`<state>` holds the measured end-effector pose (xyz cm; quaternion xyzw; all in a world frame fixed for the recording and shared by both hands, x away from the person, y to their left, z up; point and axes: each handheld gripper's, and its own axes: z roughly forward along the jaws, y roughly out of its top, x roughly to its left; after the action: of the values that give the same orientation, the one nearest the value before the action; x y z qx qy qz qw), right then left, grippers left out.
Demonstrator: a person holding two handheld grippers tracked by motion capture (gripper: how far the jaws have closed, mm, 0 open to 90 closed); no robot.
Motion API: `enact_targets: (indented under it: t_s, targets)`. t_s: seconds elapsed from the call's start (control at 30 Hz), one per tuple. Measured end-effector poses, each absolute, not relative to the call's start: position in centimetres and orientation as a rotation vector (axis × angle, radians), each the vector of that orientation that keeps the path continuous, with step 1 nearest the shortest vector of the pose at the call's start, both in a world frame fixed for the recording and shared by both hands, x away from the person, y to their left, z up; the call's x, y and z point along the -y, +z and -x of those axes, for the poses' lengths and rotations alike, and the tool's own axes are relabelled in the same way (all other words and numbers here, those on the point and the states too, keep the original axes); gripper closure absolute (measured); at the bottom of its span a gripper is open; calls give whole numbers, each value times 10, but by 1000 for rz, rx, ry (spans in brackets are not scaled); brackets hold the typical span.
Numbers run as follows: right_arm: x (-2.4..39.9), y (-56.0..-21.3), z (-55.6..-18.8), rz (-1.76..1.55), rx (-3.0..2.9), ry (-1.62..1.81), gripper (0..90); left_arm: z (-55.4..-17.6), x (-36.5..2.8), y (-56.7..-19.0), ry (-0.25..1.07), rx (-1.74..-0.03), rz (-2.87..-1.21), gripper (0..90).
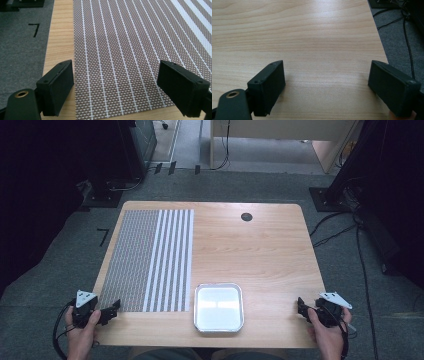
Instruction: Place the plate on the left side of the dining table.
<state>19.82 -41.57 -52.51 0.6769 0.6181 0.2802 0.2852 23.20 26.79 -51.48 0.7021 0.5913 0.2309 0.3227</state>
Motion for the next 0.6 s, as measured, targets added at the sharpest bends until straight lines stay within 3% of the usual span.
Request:
enact_targets:
  t_s: [0.23,0.6]
  targets:
    - [413,-525,-197,-1826,-1629,738,141,-228,-273,-509,583,-1568,-1749,140]
    - [390,-516,-194,-1767,-1634,806,145,-227,-267,-506,608,-1583,-1750,139]
